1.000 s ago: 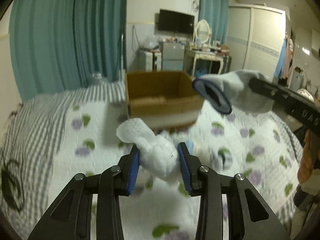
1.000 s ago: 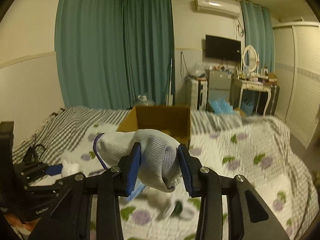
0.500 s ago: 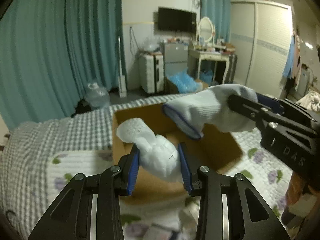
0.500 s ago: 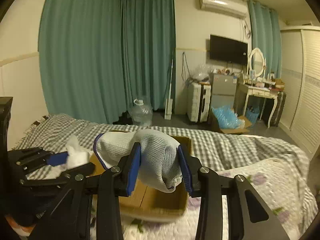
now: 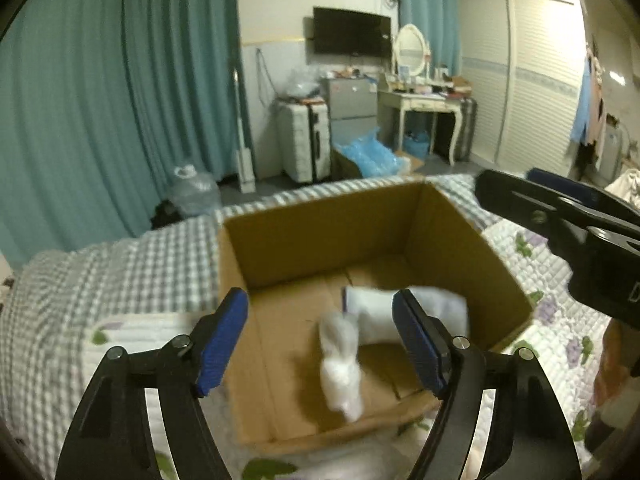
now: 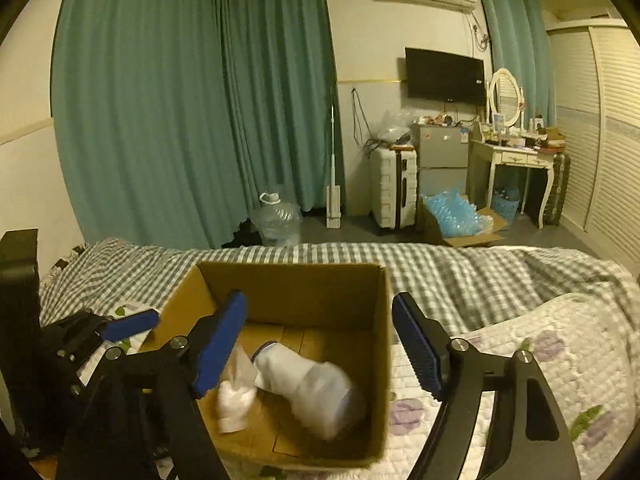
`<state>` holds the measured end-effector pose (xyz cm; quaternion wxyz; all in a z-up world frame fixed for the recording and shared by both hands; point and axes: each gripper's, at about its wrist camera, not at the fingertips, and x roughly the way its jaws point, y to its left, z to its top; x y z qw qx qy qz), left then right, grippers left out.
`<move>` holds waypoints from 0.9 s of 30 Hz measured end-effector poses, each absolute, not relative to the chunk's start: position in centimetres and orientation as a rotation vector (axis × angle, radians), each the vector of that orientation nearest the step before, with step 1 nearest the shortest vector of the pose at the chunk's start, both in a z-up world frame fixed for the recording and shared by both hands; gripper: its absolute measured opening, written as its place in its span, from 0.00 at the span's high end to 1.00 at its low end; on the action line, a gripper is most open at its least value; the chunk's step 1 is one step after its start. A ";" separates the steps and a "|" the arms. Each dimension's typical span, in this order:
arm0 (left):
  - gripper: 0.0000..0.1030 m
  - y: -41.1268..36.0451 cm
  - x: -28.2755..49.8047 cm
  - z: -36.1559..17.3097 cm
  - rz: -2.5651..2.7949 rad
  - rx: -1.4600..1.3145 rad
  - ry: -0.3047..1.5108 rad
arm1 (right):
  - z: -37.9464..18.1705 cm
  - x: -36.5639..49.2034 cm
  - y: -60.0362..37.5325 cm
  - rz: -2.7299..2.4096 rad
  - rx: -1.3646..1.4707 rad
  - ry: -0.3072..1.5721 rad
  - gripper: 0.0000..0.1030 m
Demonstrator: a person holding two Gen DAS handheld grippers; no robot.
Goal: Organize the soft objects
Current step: 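Carry both socks into the cardboard box and open both tools, then grasp the patterned tissue pack with the left tool while the right grasps the fuzzy toy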
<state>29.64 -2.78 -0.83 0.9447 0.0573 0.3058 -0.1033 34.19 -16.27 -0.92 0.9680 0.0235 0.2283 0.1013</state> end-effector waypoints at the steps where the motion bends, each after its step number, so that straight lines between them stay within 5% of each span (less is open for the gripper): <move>1: 0.27 -2.5 28.7 0.1 -0.207 0.118 0.612 | -0.3 33.6 -16.4 0.199 0.041 0.455 0.18; 5: 0.27 -1.6 24.9 3.7 -0.188 0.135 0.547 | 2.7 30.5 -17.0 0.198 0.024 0.440 0.08; 13: 0.27 -0.1 16.4 8.3 -0.248 0.122 0.526 | 8.6 20.6 -17.0 0.190 -0.099 0.413 0.06; 20: 0.27 0.7 12.5 4.6 -0.250 0.147 0.581 | 8.7 13.0 -18.4 0.160 -0.125 0.404 0.06; 27: 0.27 1.3 11.1 -1.7 -0.214 0.164 0.628 | 1.5 11.2 -19.6 0.149 -0.084 0.567 0.06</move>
